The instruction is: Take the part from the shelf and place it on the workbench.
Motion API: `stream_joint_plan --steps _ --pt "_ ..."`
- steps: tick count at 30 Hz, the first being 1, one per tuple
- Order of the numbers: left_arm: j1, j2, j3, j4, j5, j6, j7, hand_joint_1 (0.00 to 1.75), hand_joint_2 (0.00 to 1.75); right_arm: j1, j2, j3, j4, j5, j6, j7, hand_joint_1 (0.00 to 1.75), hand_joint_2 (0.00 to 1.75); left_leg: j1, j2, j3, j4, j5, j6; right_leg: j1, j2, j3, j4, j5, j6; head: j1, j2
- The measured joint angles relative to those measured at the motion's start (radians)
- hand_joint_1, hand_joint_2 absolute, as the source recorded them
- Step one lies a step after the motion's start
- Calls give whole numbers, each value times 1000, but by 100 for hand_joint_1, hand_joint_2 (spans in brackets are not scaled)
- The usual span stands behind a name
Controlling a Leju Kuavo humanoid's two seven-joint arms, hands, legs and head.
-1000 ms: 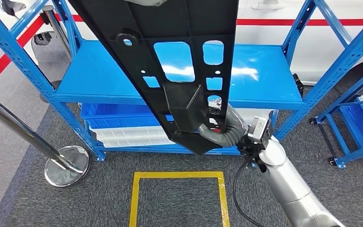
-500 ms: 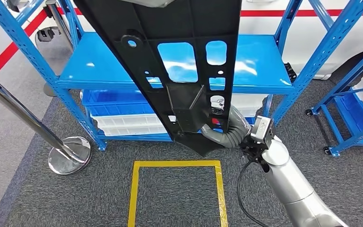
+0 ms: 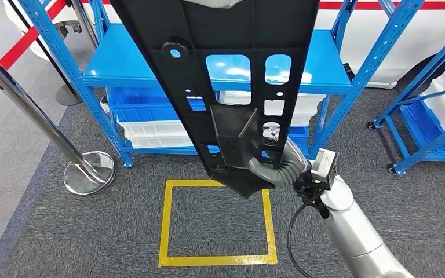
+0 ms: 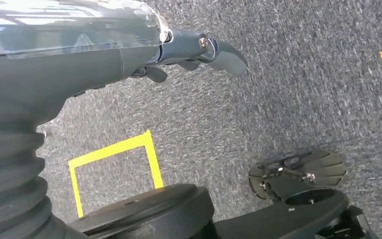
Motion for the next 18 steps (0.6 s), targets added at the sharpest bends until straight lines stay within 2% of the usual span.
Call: stream_joint_plan --steps 1,2,3,4,5,6,7,8,9,10,11,12,13,14,15,16,17,18 --pt "0 -1 0 0 0 0 -1 0 175 3 0 -4 -7 1 -1 -3 140 175 0 1 -3 -2 11 -5 4 0 24 -44 -19 -5 0 0" --pt "1 -1 0 0 0 0 -1 0 175 8 0 -9 -14 3 -1 -7 140 175 0 1 -4 -6 23 -9 7 0 29 -62 -19 -10 0 0" --pt "2 -1 0 0 0 0 -2 0 175 15 0 -14 -18 5 -2 -10 140 175 1 1 -6 -10 31 -14 5 -1 21 -61 -7 -17 0 0" --pt "2 -1 0 0 0 0 -3 0 175 24 0 -18 -23 8 -2 -12 140 175 2 0 -12 -4 19 -19 2 -3 11 -63 6 -25 0 0" --pt "1 -1 0 0 0 0 -4 0 175 35 0 -23 -29 12 -2 -14 140 175 2 -1 -22 18 -13 -25 -1 -6 -3 -64 21 -33 0 0" --pt "0 -1 0 0 0 0 -5 0 175 45 0 -27 -34 15 -2 -16 140 175 5 -2 -34 58 -64 -30 -4 -8 -19 -65 36 -40 0 0" --pt "-2 -1 0 0 1 0 -6 0 175 54 -1 -31 -40 16 -1 -17 140 175 7 -1 -46 115 -126 -36 -4 -9 -38 -65 51 -44 0 0" --pt "-3 -1 0 0 1 0 -8 0 175 61 -2 -35 -45 17 0 -19 140 175 10 -1 -54 183 -175 -41 -4 -9 -57 -65 67 -45 0 0" --pt "-4 -1 0 0 1 0 -9 0 175 65 -3 -38 -49 17 1 -21 140 175 12 -1 -55 245 -199 -46 -3 -9 -77 -64 81 -44 0 0" --pt "-4 -1 0 0 1 0 -10 0 175 70 -3 -41 -52 17 1 -22 140 175 14 -1 -49 289 -191 -49 -3 -8 -98 -63 96 -42 0 0" --pt "-4 -1 0 0 0 0 -10 0 175 75 -3 -43 -54 17 3 -23 140 175 16 -1 -33 308 -157 -50 -3 -3 -119 -63 110 -39 0 0" --pt "-3 -1 0 0 0 1 -10 0 175 81 -3 -46 -55 16 6 -22 140 175 17 -5 -3 293 -115 -49 -3 2 -138 -62 124 -34 0 0" --pt "-2 0 0 0 0 2 -10 0 175 86 -3 -49 -56 14 11 -20 140 175 19 -18 44 247 -91 -45 -4 7 -154 -60 138 -29 0 0" --pt "1 0 0 0 0 4 -10 0 175 89 -3 -52 -58 12 16 -17 140 175 19 -35 110 167 -100 -39 -3 13 -166 -58 150 -24 0 0" --pt "5 0 0 0 0 6 -10 0 175 91 -3 -55 -60 9 20 -15 140 175 18 -49 172 78 -133 -34 -2 18 -175 -55 162 -18 0 0" --pt "8 0 0 0 -1 8 -10 0 175 91 -3 -59 -62 5 23 -13 140 175 17 -59 219 9 -167 -30 -2 23 -181 -56 174 -13 0 0" --pt "10 0 0 0 -1 9 -10 0 175 91 -3 -62 -65 2 26 -11 140 175 14 -57 245 -37 -187 -26 -1 29 -184 -58 186 -7 0 0" --pt "12 -1 0 0 -1 9 -9 0 175 93 -3 -66 -66 0 28 -10 140 175 14 -48 245 -51 -189 -21 -2 37 -188 -62 199 0 0 0"
